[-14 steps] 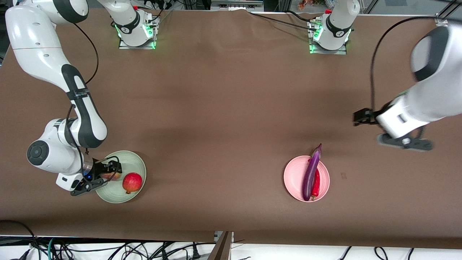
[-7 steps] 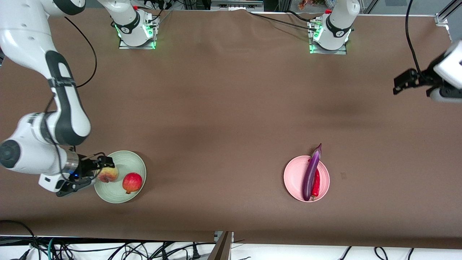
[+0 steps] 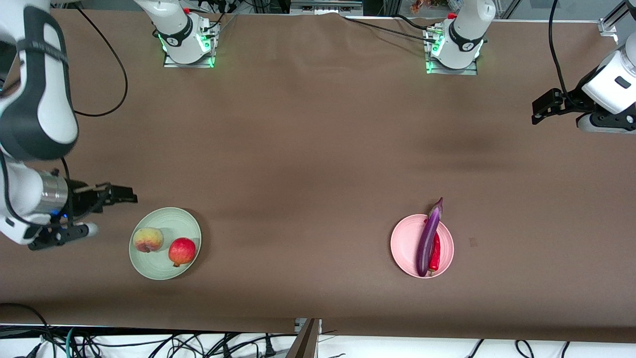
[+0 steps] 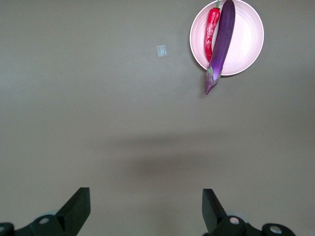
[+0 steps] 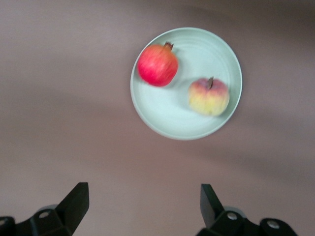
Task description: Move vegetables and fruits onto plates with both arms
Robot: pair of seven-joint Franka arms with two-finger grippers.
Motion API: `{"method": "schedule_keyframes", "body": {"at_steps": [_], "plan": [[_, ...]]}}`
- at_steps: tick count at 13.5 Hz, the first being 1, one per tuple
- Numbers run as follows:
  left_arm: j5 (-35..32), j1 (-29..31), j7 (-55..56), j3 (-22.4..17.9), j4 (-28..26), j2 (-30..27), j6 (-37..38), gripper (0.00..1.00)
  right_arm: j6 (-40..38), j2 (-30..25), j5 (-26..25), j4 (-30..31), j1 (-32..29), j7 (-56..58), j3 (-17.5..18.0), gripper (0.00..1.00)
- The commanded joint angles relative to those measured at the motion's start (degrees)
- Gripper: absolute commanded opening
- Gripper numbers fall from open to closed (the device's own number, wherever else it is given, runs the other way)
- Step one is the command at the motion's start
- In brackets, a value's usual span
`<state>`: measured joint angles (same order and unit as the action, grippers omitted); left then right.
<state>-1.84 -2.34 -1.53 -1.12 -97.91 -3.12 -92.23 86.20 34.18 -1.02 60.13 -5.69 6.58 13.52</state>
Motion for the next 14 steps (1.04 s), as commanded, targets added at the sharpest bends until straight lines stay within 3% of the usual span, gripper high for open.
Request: {"method": "schedule_keyframes", "body": {"at_steps": [1, 5, 9, 14], "plan": [[0.6, 0.2, 0.2, -0.5, -0.5, -0.3, -0.8, 1.00, -0.7, -13.4, -1.3, 13.4, 1.1, -6.9, -0.3, 1.00], [0.5, 0.6, 0.2, -0.9, -0.4, 0.0, -0.9, 1.00, 0.0, -26.3, -1.4, 28.8, 1.1, -7.7, -0.5, 1.00], [0.5, 0.8, 0.2, -0.9, -0.1, 0.0, -0.9, 1.00, 2.0, -33.4, -1.6, 30.6, 0.9, -6.8, -0.9, 1.00], [0.5, 1.1, 0.1, -0.9, -0.1, 0.0, -0.8, 1.00, 1.1, -34.6, -1.9, 31.9, 0.9, -6.4, -2.2, 1.00]]}}
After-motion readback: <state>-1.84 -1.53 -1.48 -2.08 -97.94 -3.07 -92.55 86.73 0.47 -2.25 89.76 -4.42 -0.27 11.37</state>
